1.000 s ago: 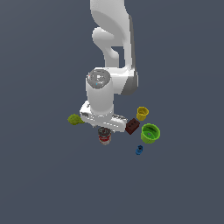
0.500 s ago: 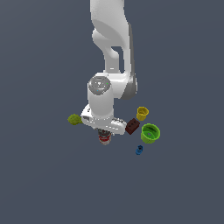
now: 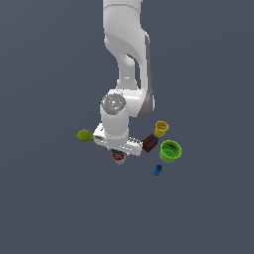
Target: Pick up a designated object from a clutter of objects.
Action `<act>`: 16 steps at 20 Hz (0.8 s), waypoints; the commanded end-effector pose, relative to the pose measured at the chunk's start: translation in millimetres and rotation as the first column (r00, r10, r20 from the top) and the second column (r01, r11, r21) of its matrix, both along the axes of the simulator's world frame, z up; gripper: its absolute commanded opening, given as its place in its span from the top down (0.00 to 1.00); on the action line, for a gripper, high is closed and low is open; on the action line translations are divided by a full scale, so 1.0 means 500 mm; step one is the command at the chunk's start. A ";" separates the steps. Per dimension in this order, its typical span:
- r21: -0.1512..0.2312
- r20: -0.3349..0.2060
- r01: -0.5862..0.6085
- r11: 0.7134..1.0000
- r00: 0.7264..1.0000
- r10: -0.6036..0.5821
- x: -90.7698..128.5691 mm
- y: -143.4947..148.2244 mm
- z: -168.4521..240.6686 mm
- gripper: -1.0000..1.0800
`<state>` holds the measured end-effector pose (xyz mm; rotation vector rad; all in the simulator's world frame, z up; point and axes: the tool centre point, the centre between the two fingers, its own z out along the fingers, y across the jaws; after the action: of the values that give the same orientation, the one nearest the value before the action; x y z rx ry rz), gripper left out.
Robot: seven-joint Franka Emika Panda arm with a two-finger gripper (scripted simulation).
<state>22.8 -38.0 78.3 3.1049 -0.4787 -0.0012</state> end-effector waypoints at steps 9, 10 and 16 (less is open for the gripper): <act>0.000 0.001 0.000 1.000 1.000 0.000 0.000 0.000 0.000 1.00; 0.000 0.001 0.000 1.000 1.000 0.000 0.000 0.000 0.001 1.00; 0.000 0.001 0.000 1.000 1.000 0.000 0.005 0.012 0.029 1.00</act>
<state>22.9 -34.1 86.0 3.1046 -0.4796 -0.0077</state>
